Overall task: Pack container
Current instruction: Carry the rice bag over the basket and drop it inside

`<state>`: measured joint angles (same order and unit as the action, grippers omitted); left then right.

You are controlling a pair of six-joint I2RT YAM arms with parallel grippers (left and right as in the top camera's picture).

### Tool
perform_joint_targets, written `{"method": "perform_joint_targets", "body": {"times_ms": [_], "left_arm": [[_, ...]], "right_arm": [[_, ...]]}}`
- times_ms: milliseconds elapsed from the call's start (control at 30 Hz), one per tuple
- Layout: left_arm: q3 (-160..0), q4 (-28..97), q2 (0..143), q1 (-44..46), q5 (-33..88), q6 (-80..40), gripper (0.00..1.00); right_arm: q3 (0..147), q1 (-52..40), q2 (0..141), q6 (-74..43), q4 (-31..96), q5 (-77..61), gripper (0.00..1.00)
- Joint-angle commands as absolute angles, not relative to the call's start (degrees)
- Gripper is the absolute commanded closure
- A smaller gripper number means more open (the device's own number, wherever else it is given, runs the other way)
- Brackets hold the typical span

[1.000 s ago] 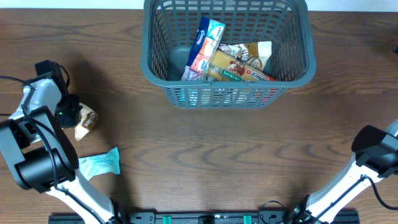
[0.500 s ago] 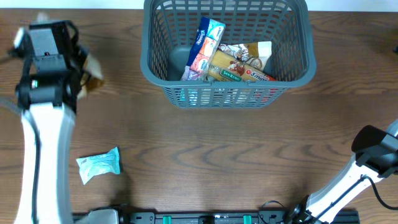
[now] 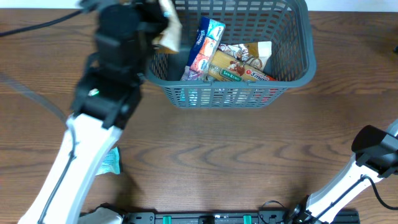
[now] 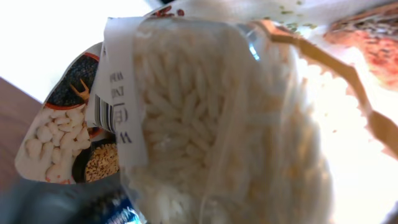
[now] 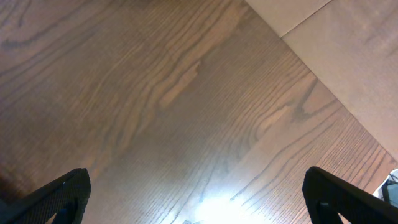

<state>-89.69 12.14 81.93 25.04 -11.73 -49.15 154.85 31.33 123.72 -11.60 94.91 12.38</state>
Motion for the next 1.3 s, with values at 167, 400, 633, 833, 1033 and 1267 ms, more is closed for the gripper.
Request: {"method": "perform_joint_targets", "body": {"times_ms": [167, 400, 633, 833, 1033, 1267], "left_arm": [[-90.1, 9.0, 90.0, 30.3, -11.1, -48.3, 0.94], [-90.1, 11.2, 95.9, 32.9, -11.1, -46.7, 0.94], [-90.1, 13.5, 102.1, 32.4, -11.2, -45.7, 0.94], [-90.1, 15.7, 104.5, 31.6, -11.2, -44.5, 0.89], [-90.1, 15.8, 104.5, 30.1, -11.4, -43.0, 0.69], [-90.3, 15.7, 104.4, 28.8, -11.4, -41.5, 0.38]], "right_arm": [[154.7, 31.5, 123.3, -12.4, 95.0, 12.6, 0.01], [154.7, 31.5, 123.3, -12.4, 95.0, 12.6, 0.01], [154.7, 31.5, 123.3, -12.4, 95.0, 12.6, 0.01], [154.7, 31.5, 123.3, -12.4, 95.0, 12.6, 0.01], [154.7, 31.5, 123.3, -12.4, 95.0, 12.6, 0.01], [154.7, 31.5, 123.3, -12.4, 95.0, 12.6, 0.01]]}}
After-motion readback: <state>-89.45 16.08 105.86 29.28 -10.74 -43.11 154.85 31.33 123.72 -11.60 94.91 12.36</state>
